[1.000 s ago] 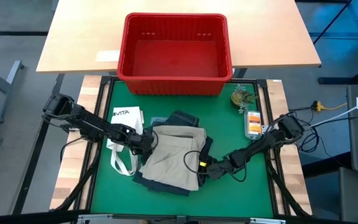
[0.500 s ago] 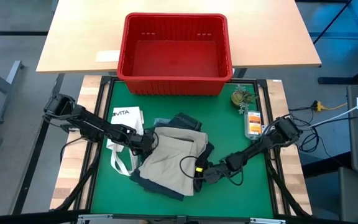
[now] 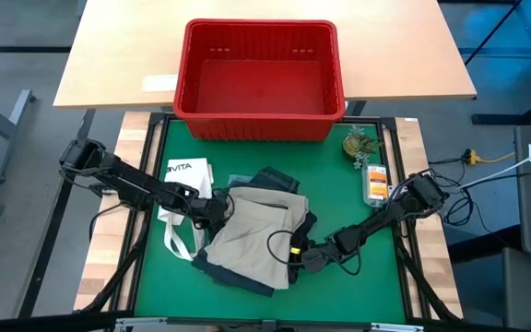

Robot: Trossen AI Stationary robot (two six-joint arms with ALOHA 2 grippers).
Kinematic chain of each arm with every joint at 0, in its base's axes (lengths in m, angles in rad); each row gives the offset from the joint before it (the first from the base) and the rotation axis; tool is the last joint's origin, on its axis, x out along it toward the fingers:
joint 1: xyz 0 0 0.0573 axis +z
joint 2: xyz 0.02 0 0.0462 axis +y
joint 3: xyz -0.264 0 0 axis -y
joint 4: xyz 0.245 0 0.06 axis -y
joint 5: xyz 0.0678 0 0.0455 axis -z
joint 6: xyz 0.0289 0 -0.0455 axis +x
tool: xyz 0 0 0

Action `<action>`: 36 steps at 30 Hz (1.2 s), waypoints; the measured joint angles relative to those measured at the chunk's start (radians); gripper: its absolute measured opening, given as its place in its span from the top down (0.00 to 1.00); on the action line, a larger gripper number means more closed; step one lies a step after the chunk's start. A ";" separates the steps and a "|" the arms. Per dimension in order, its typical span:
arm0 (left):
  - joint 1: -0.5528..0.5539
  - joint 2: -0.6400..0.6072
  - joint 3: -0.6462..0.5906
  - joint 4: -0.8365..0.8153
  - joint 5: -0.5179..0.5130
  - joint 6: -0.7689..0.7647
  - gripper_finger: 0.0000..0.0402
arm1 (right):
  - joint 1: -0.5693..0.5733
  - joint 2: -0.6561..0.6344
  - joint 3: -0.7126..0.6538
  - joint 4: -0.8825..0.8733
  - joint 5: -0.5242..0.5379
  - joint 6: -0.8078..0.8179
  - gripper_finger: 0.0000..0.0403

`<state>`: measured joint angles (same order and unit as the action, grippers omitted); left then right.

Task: Fold Laundry from Bin
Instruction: Put the stacked clothes into the red bin

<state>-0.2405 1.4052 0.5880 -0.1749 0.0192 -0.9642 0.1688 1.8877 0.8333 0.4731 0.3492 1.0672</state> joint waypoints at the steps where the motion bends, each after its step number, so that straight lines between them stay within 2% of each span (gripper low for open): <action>1: 0.000 -0.011 0.000 0.000 -0.002 0.000 0.91 | 0.000 0.000 0.000 0.003 0.002 0.000 0.89; 7: 0.003 -0.057 0.000 0.002 -0.026 0.001 0.91 | -0.002 0.000 0.000 0.060 0.015 -0.039 0.96; 17: 0.026 -0.067 0.013 0.022 -0.009 0.032 0.91 | -0.080 -0.013 0.046 0.075 -0.073 -0.103 0.93; 30: 0.092 -0.179 0.022 0.019 -0.032 0.062 0.91 | -0.132 -0.086 0.051 0.068 -0.045 -0.211 0.95; 36: 0.132 -0.198 0.035 0.021 -0.031 0.087 0.91 | -0.181 -0.131 0.051 0.069 -0.074 -0.250 0.94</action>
<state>-0.1081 1.2068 0.6226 -0.1539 -0.0116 -0.8776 -0.0123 1.7568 0.8848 0.5419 0.2756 0.8169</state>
